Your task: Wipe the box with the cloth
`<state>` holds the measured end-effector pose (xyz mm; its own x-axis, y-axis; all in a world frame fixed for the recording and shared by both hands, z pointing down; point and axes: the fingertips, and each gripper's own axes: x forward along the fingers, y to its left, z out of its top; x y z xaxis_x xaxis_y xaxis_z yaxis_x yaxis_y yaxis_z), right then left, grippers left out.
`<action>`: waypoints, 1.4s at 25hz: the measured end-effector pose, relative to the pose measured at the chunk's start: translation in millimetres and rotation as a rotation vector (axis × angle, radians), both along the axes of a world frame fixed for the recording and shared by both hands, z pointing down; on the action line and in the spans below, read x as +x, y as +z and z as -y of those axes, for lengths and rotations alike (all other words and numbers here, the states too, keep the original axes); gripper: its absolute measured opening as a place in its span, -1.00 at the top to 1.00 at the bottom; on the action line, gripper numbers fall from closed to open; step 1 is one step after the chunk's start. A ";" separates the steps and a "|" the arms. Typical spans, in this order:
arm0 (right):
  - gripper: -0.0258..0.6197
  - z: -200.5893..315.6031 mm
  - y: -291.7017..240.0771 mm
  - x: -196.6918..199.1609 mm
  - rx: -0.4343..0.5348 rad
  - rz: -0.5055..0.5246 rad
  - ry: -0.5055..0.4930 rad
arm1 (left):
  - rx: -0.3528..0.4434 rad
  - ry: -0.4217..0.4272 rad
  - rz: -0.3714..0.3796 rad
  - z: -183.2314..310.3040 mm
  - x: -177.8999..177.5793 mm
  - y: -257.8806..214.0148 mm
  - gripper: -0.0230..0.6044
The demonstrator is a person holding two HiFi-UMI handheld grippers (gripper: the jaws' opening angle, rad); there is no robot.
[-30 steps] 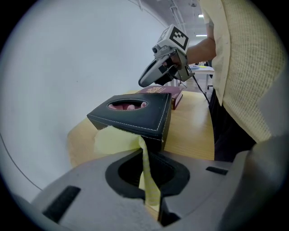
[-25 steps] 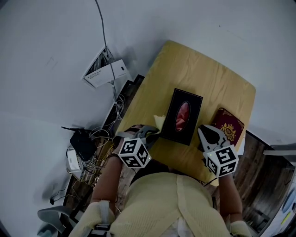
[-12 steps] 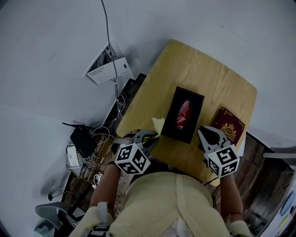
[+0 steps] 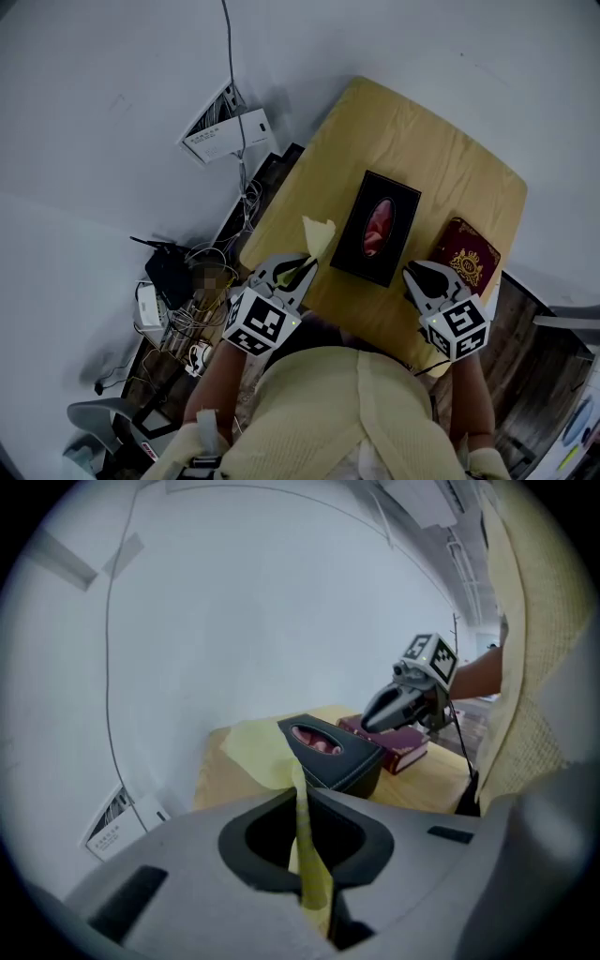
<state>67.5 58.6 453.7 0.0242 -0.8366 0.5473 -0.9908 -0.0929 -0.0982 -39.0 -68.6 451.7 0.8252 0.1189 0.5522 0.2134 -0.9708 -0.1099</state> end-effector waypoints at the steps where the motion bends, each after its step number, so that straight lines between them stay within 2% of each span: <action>1: 0.76 0.3 1.1 -4.2 -0.004 0.002 -0.023 | -0.019 -0.027 -0.022 1.3 2.2 -3.6 0.83; 5: 0.74 1.7 3.0 -20.0 -0.008 0.011 -0.100 | -0.077 -0.069 -0.078 -2.6 13.2 -15.1 0.83; 8: 0.49 2.4 2.1 -29.6 0.003 0.048 -0.144 | -0.089 -0.061 -0.090 -10.8 17.4 -16.6 0.83; 12: 0.40 2.5 8.1 -34.5 -0.019 0.042 -0.176 | -0.071 -0.049 -0.086 -16.6 20.1 -15.1 0.83; 24: 0.40 9.2 14.8 -38.8 -0.039 0.042 -0.195 | -0.075 -0.071 -0.047 -9.1 10.5 -1.6 0.83; 35: 0.40 37.9 14.8 -60.6 -0.018 0.059 -0.243 | -0.026 -0.128 -0.048 14.3 7.8 -1.3 0.83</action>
<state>6.8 20.7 468.5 -0.2088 -0.8039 0.5570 -0.9769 0.1447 -0.1574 -31.2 -82.9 450.5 0.8601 0.0248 0.5095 0.0829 -0.9923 -0.0916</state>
